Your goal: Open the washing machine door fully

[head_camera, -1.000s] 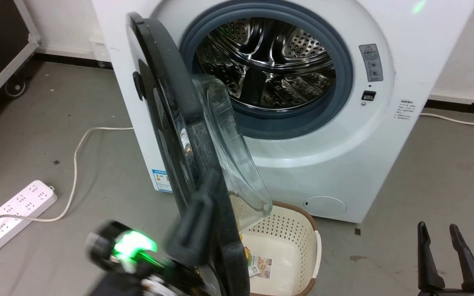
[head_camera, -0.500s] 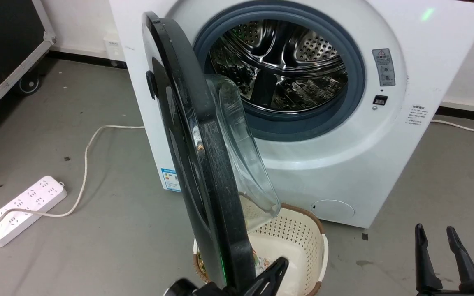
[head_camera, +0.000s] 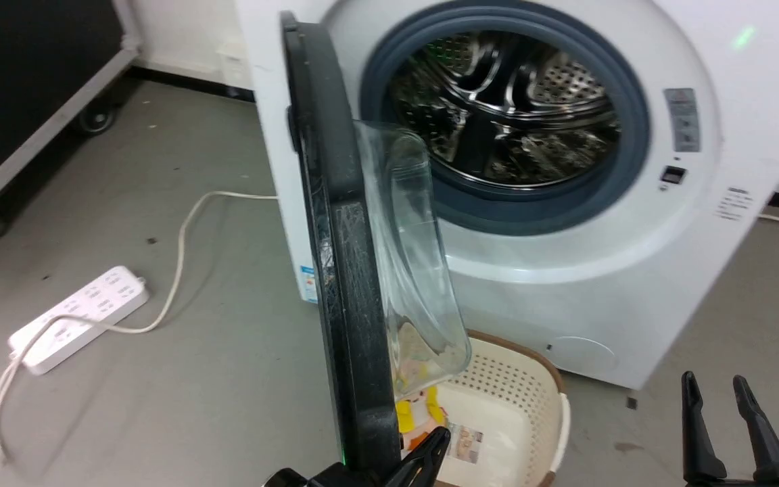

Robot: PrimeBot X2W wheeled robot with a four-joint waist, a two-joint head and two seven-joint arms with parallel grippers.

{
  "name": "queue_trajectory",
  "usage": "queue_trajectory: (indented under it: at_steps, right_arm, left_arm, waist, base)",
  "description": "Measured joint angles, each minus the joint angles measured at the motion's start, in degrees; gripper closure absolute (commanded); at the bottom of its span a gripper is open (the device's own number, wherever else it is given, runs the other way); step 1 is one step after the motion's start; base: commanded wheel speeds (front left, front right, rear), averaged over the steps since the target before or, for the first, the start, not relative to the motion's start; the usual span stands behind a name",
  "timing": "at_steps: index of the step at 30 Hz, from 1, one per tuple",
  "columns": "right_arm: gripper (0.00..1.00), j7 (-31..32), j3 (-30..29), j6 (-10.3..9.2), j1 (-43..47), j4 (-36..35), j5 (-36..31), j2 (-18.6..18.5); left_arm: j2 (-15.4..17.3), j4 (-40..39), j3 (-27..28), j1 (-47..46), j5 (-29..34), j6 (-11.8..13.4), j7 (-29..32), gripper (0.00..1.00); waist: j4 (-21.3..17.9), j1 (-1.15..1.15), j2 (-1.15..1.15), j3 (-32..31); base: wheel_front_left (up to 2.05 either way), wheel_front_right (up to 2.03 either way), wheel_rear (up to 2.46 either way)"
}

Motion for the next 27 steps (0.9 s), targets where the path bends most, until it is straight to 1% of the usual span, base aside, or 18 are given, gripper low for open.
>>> queue_trajectory:
  at_steps: [4,5,6,9,13,19,23,24,25,27]
  right_arm:
    - [0.0,0.0,-0.1,0.0,0.0,0.3,0.4,0.0]
    - [0.0,0.0,-0.1,0.0,0.0,0.3,0.4,0.0]
    - [0.0,0.0,0.0,0.0,0.1,0.6,0.5,0.0]
    - [0.0,0.0,0.5,0.0,0.2,0.9,0.7,0.0]
    - [0.0,0.0,3.5,0.01,-0.9,1.7,0.1,0.1]
    - [0.0,0.0,7.0,0.0,-5.7,4.3,-1.2,0.1]
    - [0.0,0.0,8.3,0.0,-7.6,5.4,-1.6,0.1]
    - [0.0,0.0,8.3,0.0,-7.6,5.4,-1.6,0.1]
    - [0.0,0.0,8.6,0.01,-7.8,5.7,-1.6,0.0]
    - [0.0,0.0,8.7,0.0,-7.8,5.9,-1.6,-0.3]
  left_arm:
    - [0.0,0.2,-0.1,0.0,-0.1,0.2,0.1,1.0]
    - [0.0,0.2,-0.1,0.0,-0.1,0.2,0.1,1.0]
    - [0.1,0.2,-0.1,0.0,-0.4,0.3,0.3,1.0]
    - [0.5,0.2,0.1,0.0,-0.5,0.6,0.4,1.0]
    - [1.1,-1.0,2.0,0.9,-0.5,2.8,-0.5,1.0]
    - [1.2,-2.4,5.5,1.5,-0.5,6.1,-3.2,1.0]
    - [1.3,-3.0,7.6,2.4,-1.0,7.8,-4.6,1.0]
    - [1.3,-3.0,7.6,2.4,-1.0,7.8,-4.6,1.0]
    - [1.3,-3.2,8.7,2.7,-1.2,8.5,-5.1,1.0]
    - [1.3,-3.3,10.0,3.0,-2.0,9.2,-5.5,1.0]
  waist:
    - [3.2,0.0,0.0,-0.2]
    - [3.2,0.0,0.0,-0.2]
    - [5.1,0.0,0.0,-0.3]
    - [8.3,0.0,0.0,-0.6]
    - [11.6,0.0,0.0,-0.2]
    - [13.3,0.01,0.0,2.0]
    - [13.7,0.01,0.0,3.0]
    - [13.7,0.01,0.0,3.0]
    - [13.8,0.01,0.0,3.4]
    - [13.8,0.01,0.0,3.8]
  base:
    - [0.0,0.0,0.0]
    - [0.0,0.0,0.0]
    - [0.0,0.0,0.0]
    - [0.0,0.0,0.0]
    - [0.0,0.0,0.0]
    - [0.0,0.0,0.0]
    - [-0.01,-0.01,-0.01]
    - [-0.06,-0.06,-0.06]
    - [-0.05,-0.05,-0.05]
    - [-0.03,-0.03,-0.03]
